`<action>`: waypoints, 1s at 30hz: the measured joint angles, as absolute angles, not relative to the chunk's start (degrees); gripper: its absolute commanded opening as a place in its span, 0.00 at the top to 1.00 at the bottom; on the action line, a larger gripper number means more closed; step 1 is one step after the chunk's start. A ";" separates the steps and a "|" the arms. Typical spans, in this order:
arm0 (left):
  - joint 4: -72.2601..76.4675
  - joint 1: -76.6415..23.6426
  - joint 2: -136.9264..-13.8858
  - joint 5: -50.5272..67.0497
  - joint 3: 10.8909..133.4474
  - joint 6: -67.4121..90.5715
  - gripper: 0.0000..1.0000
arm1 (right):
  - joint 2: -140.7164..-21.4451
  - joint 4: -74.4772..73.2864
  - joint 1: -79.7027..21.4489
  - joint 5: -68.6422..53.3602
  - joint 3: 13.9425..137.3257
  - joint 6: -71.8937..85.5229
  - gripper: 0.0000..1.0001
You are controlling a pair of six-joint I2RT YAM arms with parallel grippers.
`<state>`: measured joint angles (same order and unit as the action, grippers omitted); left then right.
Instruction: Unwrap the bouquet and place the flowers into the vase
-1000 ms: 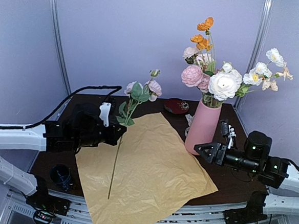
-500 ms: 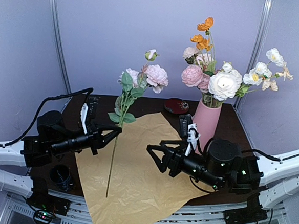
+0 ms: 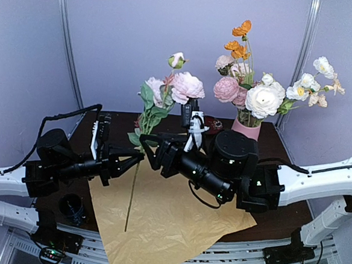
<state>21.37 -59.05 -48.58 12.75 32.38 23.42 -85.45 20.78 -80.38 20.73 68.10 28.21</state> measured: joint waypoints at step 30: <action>17.74 -58.94 -46.63 3.95 36.32 21.47 0.02 | -81.76 4.93 -72.47 15.35 92.16 18.52 1.00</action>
